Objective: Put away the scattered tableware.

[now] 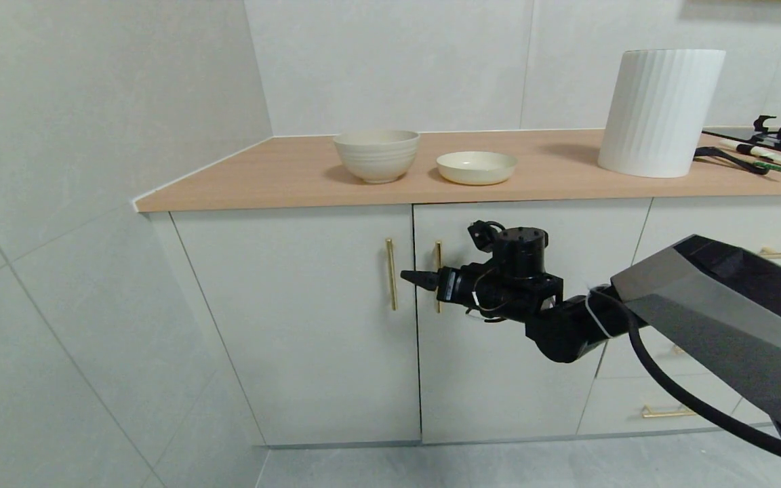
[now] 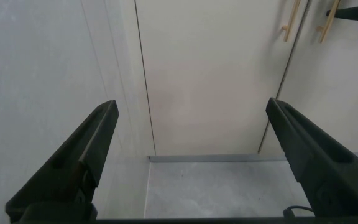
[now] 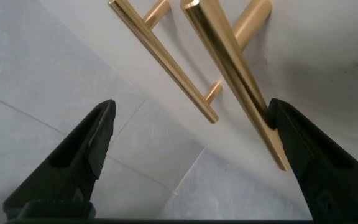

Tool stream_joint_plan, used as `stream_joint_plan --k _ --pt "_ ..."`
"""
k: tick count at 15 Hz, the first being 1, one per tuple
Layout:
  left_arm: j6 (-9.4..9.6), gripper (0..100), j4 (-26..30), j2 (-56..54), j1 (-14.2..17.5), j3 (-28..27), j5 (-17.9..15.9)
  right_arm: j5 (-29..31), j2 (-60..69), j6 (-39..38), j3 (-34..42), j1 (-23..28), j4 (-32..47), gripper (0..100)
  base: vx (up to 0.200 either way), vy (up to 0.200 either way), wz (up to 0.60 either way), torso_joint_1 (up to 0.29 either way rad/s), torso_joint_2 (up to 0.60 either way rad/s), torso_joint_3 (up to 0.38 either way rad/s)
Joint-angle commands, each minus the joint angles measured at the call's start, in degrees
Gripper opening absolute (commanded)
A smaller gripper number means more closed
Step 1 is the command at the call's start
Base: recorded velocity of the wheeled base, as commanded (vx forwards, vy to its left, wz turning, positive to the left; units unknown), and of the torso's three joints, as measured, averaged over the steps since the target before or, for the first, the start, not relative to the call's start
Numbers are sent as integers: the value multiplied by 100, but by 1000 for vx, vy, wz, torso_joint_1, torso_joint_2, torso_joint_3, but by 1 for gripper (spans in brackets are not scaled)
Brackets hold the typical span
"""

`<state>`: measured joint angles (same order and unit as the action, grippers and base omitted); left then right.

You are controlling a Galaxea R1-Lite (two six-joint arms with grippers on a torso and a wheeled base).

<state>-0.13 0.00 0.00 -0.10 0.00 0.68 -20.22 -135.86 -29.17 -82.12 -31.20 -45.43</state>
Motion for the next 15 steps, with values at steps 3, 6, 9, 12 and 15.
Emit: stream_joint_plan --k 3,6,9,12,15 --pt "-4 100 0 9 1 0 2 -439 429 -1 442 -1 52 100 0 0 0 0 0 0" --pt "-4 100 9 9 1 0 2 -922 790 8 794 43 281 100 0 0 0 0 0 0" --pt "-4 100 0 9 1 0 2 -939 1132 52 1295 26 298 100 0 0 0 0 0 0" --pt "-4 100 9 9 1 0 2 -939 1238 61 1444 -71 298 100 0 0 0 0 0 0" --pt "-4 100 0 9 1 0 2 -939 1282 70 1567 -106 298 100 0 0 0 0 0 0"
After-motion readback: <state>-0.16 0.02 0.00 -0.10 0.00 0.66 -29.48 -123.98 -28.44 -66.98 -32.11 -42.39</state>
